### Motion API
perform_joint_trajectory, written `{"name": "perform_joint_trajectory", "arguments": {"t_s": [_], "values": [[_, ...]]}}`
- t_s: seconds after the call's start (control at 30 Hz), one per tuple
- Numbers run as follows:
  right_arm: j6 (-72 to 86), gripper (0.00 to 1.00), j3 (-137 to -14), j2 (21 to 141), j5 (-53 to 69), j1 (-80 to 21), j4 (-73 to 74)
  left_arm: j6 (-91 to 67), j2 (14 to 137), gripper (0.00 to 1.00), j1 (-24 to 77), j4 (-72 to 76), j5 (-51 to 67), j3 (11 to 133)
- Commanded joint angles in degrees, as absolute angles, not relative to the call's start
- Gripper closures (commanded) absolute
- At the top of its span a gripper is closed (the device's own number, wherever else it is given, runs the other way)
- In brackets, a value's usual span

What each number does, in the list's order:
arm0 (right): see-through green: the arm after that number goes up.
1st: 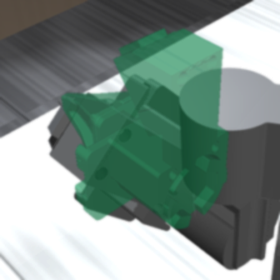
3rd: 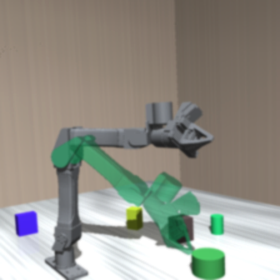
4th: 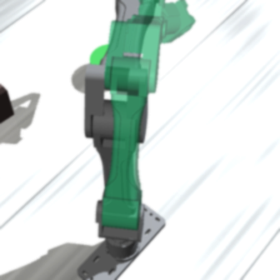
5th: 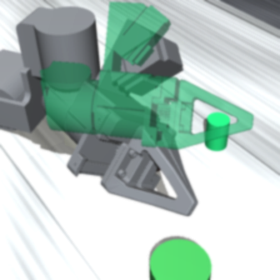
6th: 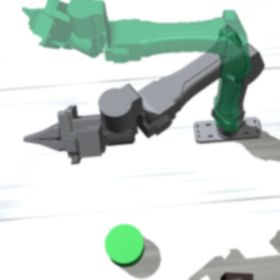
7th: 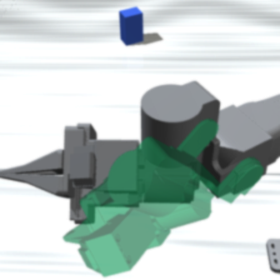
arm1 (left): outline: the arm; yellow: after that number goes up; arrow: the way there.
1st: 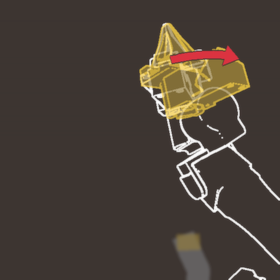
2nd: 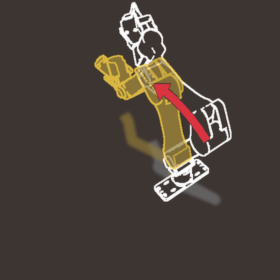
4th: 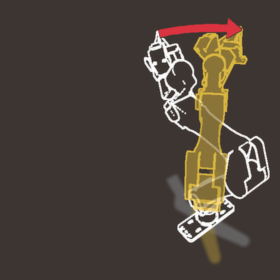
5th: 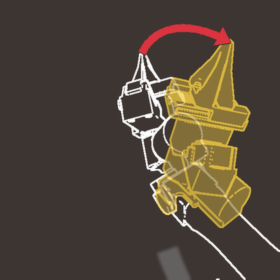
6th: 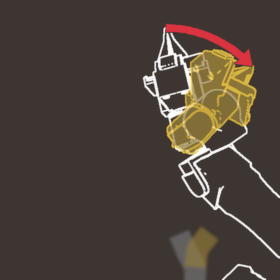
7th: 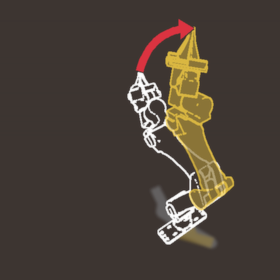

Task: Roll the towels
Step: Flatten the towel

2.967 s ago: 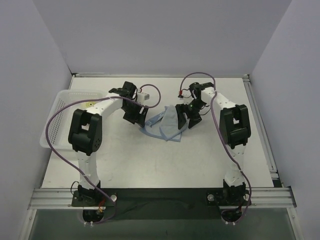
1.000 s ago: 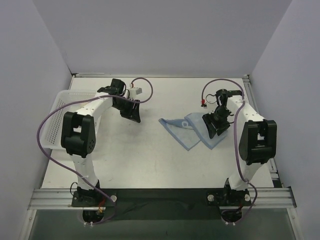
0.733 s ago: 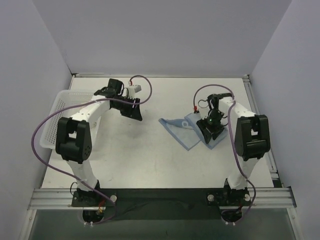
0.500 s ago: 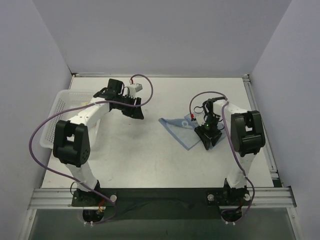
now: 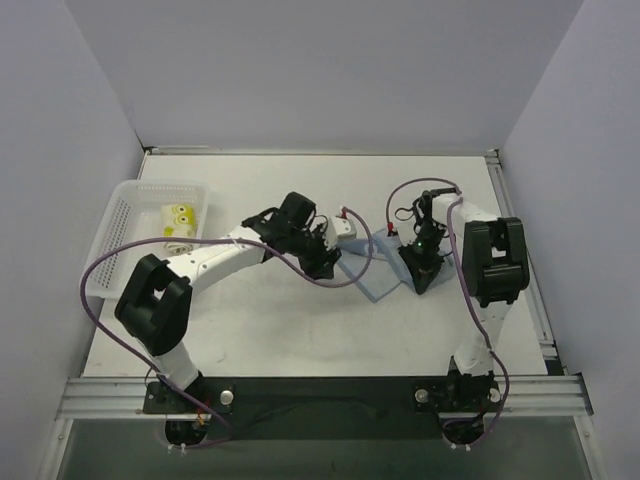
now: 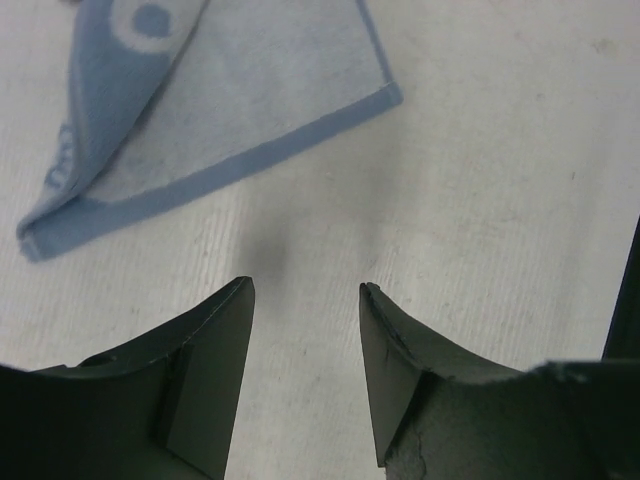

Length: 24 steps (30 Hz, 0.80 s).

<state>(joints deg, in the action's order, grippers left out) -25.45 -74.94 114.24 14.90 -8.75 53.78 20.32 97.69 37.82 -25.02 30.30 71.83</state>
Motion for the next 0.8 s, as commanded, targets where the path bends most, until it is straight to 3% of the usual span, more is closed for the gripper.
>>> {"name": "perform_joint_trajectory", "arguments": {"t_s": [0.0, 0.27, 0.57, 0.77], "values": [[-24.3, 1.00, -82.8, 112.7, 27.1, -4.0, 61.0, 28.9, 98.9, 0.43, 44.0, -20.2, 26.0, 73.5], [-23.6, 1.00, -88.8, 111.5, 43.7, 6.1, 66.9, 33.4, 109.9, 0.43, 53.9, -16.4, 19.4, 80.6], [-20.0, 1.00, -94.6, 111.3, 48.0, 12.7, 67.2, 32.5, 121.0, 0.44, 56.3, -16.2, 17.2, 90.9], [-18.5, 1.00, -99.6, 112.8, 48.6, 16.2, 68.1, 34.0, 124.5, 0.56, 56.4, -21.5, 19.3, 92.5]]}}
